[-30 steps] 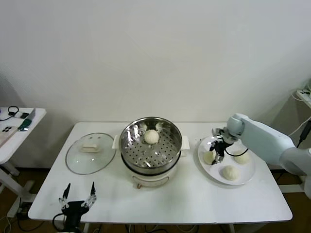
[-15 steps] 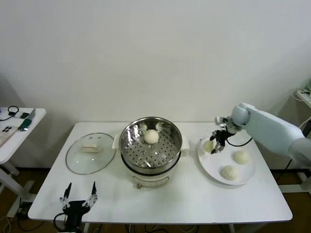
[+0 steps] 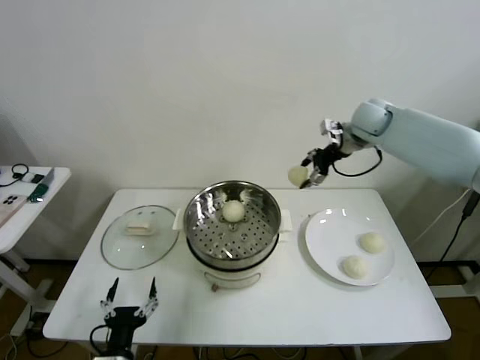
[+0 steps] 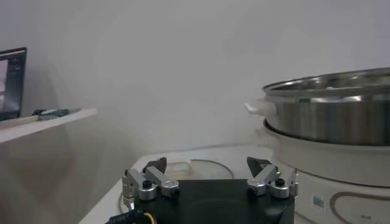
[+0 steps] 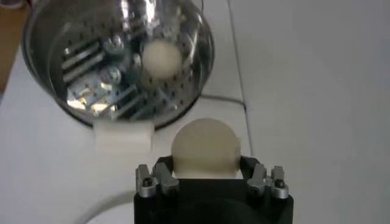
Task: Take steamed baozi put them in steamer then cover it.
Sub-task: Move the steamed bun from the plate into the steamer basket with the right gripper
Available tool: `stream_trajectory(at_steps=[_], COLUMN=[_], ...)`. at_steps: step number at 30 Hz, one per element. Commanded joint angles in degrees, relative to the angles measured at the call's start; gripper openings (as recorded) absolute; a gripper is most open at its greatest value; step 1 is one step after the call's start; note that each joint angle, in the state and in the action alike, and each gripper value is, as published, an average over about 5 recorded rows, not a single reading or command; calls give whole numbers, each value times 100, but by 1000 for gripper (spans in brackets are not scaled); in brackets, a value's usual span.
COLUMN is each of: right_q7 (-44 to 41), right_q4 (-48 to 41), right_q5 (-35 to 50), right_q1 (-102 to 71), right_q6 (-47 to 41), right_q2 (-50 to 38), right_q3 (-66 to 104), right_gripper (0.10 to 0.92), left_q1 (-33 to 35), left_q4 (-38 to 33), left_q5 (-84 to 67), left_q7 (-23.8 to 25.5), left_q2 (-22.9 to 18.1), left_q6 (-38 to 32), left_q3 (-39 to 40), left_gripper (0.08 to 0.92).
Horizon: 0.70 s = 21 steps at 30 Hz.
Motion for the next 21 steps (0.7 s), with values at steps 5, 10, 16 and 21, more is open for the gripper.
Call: stream_trajectory(at_steps=[5, 10, 16, 21], right_q7=[673, 695, 646, 621], right_q4=[562, 301, -44, -368], right_q5=[1051, 968, 820, 664], right_q1=[192, -190, -499, -674], right_q6=[-360, -358, -328, -308], right_q2=[1359, 1881, 2306, 2592], right_q3=[-376, -420, -549, -641], right_gripper=[696, 696, 696, 697], left_q1=[51, 46, 42, 45], left_q4=[-85, -99, -100, -65], left_q5=[103, 148, 150, 129], left_q7=[2, 1, -1, -5], left_q2=[22, 32, 47, 70], left_q6=[-13, -4, 3, -5], left_q3=[48, 67, 44, 19], left_gripper=[823, 823, 823, 823])
